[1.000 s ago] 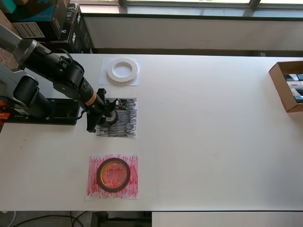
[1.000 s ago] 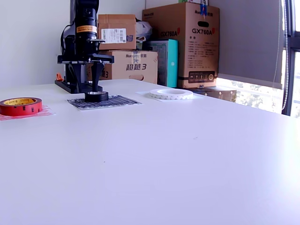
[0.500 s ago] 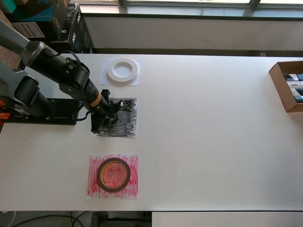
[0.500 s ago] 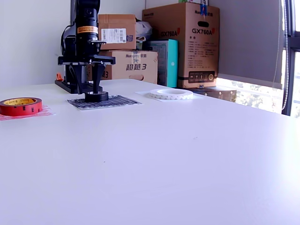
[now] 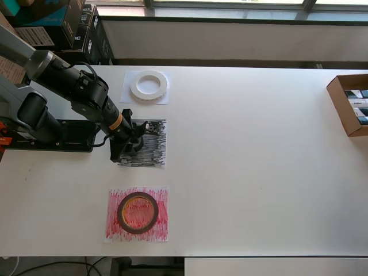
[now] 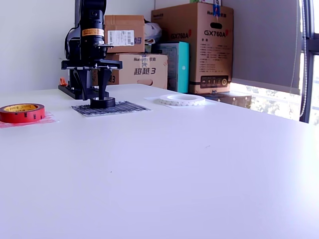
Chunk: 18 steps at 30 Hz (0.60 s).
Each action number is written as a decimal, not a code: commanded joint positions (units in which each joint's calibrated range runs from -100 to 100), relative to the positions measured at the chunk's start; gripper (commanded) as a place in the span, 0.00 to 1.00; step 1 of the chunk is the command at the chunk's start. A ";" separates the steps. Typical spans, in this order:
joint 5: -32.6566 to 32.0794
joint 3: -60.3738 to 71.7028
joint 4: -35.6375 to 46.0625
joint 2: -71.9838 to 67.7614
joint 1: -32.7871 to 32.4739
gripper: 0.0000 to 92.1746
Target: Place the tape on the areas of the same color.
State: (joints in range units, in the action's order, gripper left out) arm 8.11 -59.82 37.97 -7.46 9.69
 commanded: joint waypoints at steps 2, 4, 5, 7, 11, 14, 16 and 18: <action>1.37 -0.84 0.17 0.16 -0.31 0.52; 1.37 -0.84 0.17 0.16 -0.31 0.52; 1.37 -0.84 0.17 0.16 -0.31 0.52; 1.37 -0.84 0.17 -0.21 -0.31 0.52; 1.37 -0.02 0.09 -2.08 0.00 0.52; 1.37 0.07 0.09 -2.27 0.16 0.51; 1.37 0.16 0.09 -2.37 0.16 0.46; 1.37 0.16 0.09 -2.46 0.16 0.38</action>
State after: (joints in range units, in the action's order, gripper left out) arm 9.81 -59.80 37.92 -9.80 9.69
